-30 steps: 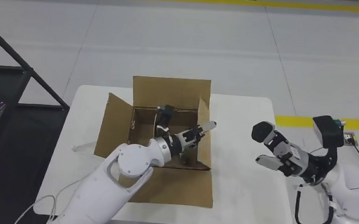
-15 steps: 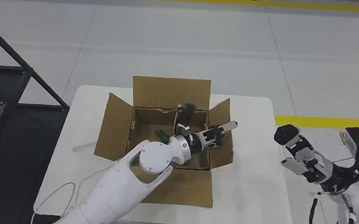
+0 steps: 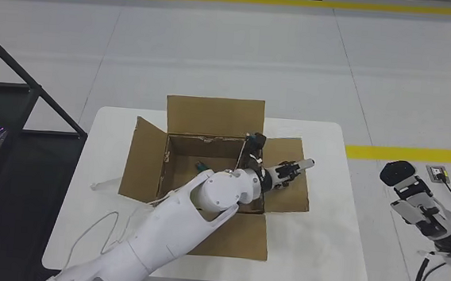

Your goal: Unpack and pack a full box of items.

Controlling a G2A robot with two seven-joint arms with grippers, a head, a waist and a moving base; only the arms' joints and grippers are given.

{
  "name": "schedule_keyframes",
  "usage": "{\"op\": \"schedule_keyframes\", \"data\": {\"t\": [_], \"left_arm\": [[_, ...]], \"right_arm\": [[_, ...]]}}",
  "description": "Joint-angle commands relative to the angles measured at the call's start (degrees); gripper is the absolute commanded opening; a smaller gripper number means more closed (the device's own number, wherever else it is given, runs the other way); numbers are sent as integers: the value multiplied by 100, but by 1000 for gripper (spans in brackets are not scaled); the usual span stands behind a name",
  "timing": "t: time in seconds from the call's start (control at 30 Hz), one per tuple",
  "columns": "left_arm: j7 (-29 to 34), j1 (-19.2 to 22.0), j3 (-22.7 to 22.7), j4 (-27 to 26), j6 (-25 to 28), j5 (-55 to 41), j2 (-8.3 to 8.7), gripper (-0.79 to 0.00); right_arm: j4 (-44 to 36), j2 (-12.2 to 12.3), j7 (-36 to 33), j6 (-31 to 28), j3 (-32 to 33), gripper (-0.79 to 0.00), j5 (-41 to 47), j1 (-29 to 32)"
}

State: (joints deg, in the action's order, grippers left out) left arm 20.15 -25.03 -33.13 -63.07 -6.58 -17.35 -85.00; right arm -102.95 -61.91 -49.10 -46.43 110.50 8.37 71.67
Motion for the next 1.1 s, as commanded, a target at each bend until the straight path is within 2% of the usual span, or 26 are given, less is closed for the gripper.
{"op": "schedule_keyframes", "data": {"t": [0.0, 0.23, 0.47, 0.83, 1.07], "left_arm": [[20, 66, 74, 176, -86, 21, -84, 0], [173, 249, 249, 652, -413, 201, -324, 0], [407, 296, 260, 852, -574, 512, -420, 0], [764, 51, -87, 668, -729, 933, -308, 0], [837, -280, -580, -113, -732, 1047, -139, 0]], "right_arm": [[26, 20, -4, 19, -45, 0, 2, -41], [124, 93, 8, -10, -117, 0, 54, -138], [163, 158, 39, -38, -232, 0, 73, -224], [173, 243, 175, -5, -457, 0, 0, -404], [215, 259, 293, 104, -561, 0, 54, -422]]}}
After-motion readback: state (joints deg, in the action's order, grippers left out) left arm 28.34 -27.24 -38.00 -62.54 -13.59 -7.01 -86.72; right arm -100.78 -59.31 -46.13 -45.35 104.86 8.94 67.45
